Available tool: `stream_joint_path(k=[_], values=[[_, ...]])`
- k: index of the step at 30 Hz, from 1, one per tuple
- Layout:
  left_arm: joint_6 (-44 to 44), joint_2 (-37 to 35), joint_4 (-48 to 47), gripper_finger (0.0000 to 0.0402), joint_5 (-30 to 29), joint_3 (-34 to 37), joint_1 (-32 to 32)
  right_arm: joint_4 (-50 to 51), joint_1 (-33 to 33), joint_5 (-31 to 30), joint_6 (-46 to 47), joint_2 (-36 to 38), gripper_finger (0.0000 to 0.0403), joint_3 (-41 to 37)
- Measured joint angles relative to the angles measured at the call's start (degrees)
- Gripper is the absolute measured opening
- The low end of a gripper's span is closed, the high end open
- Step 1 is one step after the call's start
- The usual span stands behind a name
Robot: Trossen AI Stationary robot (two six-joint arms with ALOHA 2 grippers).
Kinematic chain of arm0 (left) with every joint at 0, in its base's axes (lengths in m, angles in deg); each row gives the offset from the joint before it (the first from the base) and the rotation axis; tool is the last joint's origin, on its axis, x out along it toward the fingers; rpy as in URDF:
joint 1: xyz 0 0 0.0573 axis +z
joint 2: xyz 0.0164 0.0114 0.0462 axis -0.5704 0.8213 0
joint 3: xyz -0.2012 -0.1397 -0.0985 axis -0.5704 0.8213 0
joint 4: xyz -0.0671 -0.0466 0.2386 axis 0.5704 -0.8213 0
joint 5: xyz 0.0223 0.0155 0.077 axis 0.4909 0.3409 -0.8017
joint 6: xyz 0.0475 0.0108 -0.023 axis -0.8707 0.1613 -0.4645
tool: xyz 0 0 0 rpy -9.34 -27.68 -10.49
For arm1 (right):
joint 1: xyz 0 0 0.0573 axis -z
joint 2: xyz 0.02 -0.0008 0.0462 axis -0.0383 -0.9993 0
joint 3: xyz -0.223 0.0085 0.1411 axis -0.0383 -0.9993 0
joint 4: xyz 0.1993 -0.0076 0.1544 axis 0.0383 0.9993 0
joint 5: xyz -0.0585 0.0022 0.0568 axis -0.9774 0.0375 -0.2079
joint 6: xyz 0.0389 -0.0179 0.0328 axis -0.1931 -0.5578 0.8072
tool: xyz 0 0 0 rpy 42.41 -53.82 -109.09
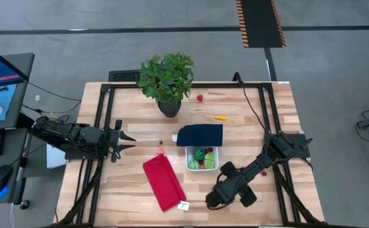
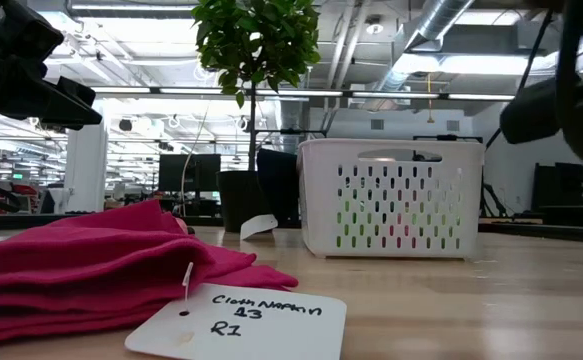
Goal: Pick and placing Produce into tupperware
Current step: Put the right blueberry into the bin
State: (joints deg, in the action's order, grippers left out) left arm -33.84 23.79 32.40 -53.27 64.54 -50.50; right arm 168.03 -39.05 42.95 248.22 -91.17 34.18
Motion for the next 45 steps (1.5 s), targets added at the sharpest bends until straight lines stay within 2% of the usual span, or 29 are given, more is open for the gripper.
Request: stream_joint_path(k=[8,18,35,45], values=[[0.00,0.00,0.00,0.0100,0.00,0.00,0.01,-3.61,-0.25,2.14,0.00,-0.53,0.0270,-6.53],[0.00,0.00,-0.02,0.0100,-0.01,0.02,0.01,-2.71,-0.66,2.64,0.00,-0.50,0.0270,-9.19],[0.00,0.00,0.00,0.0100,-0.01,0.02,0.00,-9.05,-0.51,3.08,0.01,-0.42,0.0270,-17.50],[0.00,0.00,0.00,0.0100,-0.01,0.00,0.01,-8.33,0.30,1.87,0.00,-0.40,0.0270,-18.18]])
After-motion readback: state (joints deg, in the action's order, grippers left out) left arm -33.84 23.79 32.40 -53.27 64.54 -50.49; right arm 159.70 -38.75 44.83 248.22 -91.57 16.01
